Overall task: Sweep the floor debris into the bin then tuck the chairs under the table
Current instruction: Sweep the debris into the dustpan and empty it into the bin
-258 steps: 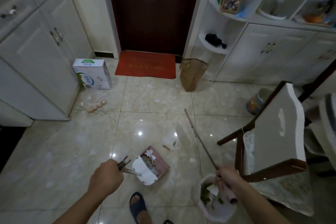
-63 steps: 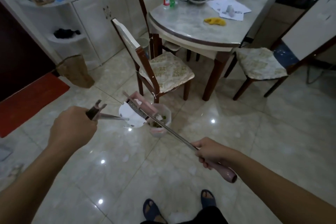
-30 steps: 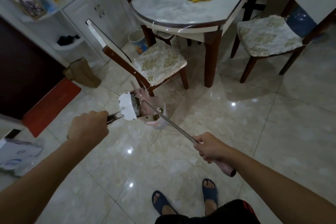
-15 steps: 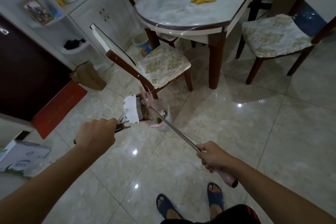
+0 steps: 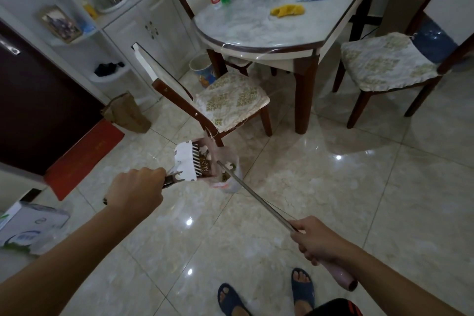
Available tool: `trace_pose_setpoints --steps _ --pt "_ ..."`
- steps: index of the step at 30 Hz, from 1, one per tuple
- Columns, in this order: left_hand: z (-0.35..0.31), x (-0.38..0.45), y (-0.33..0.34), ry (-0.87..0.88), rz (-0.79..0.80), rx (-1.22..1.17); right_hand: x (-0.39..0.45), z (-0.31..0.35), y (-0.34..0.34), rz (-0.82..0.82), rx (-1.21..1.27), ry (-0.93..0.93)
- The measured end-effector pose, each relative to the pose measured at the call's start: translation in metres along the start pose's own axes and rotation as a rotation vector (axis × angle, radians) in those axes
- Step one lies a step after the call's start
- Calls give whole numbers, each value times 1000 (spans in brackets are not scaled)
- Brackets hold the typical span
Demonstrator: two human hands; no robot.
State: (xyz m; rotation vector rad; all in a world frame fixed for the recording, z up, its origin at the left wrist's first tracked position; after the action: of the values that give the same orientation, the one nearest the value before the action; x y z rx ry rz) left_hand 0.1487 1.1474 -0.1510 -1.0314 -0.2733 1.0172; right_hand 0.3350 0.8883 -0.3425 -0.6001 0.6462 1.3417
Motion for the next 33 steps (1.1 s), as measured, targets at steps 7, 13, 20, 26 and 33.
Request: trace_pose_setpoints --steps 7,13,20,26,33 --pt "-5 -2 2 7 3 -6 4 -12 13 83 68 113" --pt "-4 -9 3 23 2 10 4 -9 27 90 92 172" --pt "2 -15 2 10 -9 8 -6 -12 20 51 81 181" --pt "3 -16 0 8 -10 -7 -10 -12 14 45 114 170" --pt "2 -18 -1 12 -2 -16 -22 -1 14 18 116 93"
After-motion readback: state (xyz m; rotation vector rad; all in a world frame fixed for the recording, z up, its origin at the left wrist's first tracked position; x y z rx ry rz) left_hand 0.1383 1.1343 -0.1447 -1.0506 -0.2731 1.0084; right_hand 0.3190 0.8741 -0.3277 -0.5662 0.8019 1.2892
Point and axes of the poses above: each hand's wrist, its own x-axis towards the middle knuckle, its own y-axis out of the palm, z = x × y, the point moved 9 cm from there along x, towards the middle knuckle, and after that the axes turned 1 degree about z, right-handed, at the moved point
